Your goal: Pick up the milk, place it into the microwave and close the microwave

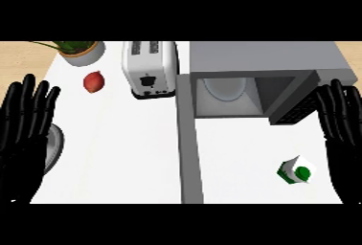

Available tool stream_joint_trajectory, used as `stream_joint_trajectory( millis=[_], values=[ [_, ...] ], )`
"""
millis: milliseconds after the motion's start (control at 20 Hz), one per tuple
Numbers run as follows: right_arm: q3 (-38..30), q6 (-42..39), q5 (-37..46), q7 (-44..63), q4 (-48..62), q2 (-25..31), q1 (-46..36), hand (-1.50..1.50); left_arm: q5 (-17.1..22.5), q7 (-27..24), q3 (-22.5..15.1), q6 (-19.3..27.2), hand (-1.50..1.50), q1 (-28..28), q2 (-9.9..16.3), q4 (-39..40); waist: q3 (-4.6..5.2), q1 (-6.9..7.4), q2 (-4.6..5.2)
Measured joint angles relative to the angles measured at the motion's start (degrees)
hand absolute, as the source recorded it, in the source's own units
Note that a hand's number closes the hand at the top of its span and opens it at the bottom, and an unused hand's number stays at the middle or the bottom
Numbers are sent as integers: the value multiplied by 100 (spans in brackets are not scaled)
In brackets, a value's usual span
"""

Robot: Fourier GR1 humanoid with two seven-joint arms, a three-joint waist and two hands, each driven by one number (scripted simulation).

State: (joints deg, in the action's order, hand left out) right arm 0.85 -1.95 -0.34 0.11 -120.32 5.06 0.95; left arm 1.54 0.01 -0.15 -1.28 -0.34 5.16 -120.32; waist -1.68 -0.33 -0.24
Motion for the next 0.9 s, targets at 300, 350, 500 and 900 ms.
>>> stream_joint_trajectory(
  millis=[300,350,500,900],
  values=[
    [-27,934,867,-29,-213,-334,175,-150,176,181,371,-9,-150,-225,173,107,134,-15,15],
    [22,1083,1018,91,-312,-370,264,-150,247,228,427,24,-150,-110,124,127,144,-6,11],
    [407,1563,1526,473,-488,-439,424,-150,518,366,700,12,-150,-35,160,235,161,16,13],
    [1463,2543,2684,1075,-894,-495,971,-150,1081,496,1110,-325,-150,812,219,-349,171,52,9]
  ],
)
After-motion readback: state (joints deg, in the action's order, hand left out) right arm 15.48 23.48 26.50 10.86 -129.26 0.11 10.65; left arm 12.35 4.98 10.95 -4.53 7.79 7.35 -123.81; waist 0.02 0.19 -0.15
